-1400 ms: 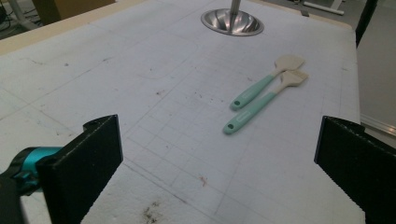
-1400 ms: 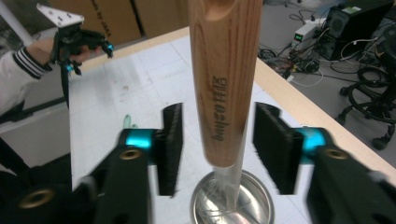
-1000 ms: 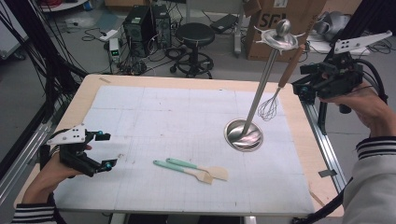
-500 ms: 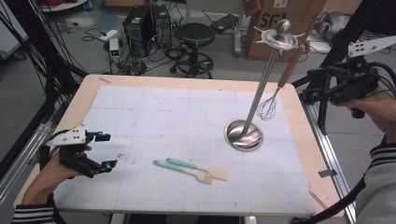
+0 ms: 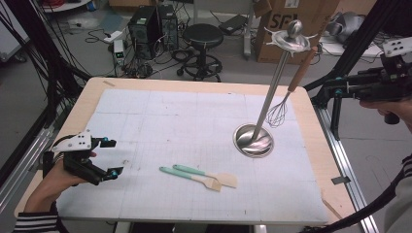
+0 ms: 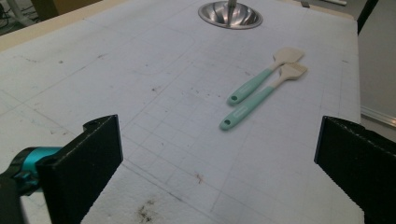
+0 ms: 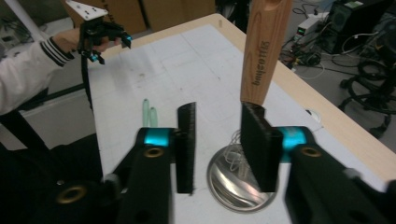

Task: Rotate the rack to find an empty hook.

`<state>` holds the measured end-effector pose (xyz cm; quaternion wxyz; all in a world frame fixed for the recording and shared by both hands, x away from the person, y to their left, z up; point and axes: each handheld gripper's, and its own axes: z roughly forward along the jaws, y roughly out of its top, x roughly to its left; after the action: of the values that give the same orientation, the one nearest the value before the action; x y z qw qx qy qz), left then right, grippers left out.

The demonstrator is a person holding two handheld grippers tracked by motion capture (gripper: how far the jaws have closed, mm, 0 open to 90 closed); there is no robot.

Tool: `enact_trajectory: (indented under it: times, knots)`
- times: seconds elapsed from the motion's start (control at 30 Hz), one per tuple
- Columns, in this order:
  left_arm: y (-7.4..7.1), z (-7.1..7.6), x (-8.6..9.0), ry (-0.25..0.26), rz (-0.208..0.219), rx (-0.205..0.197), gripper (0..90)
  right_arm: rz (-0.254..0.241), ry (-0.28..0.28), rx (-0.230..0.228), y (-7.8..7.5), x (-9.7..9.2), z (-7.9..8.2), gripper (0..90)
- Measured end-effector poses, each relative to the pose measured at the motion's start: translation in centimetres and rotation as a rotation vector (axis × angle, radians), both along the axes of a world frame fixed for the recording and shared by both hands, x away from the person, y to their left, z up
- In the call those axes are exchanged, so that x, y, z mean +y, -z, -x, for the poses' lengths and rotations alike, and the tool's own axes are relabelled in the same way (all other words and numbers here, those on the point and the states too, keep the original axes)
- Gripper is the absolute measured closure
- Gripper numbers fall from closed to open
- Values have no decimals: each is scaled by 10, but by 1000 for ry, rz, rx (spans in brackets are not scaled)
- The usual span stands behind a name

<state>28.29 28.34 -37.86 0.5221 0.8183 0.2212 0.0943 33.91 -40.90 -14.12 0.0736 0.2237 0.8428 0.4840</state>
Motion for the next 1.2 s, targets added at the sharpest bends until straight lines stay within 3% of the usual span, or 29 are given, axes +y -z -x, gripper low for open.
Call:
enact_trajectory:
  times: [0.1, 0.2, 0.6, 0.8, 1.2]
  knots:
    - [0, -1, 0, 0, 2, 1, 17, 3, 45, -1, -2, -2, -2, 833]
    - [1, -1, 1, -5, 0, 5, 17, 9, 58, -20, -4, -4, -3, 889]
    - [1, -1, -1, 9, -2, 8, 16, 11, 44, -19, -20, -4, -18, 890]
    - [2, -2, -1, 4, -5, 10, 16, 19, 66, -50, -32, 0, -25, 890]
    - [1, -1, 1, 10, -3, 11, 16, 15, 57, -90, -42, 15, -35, 890]
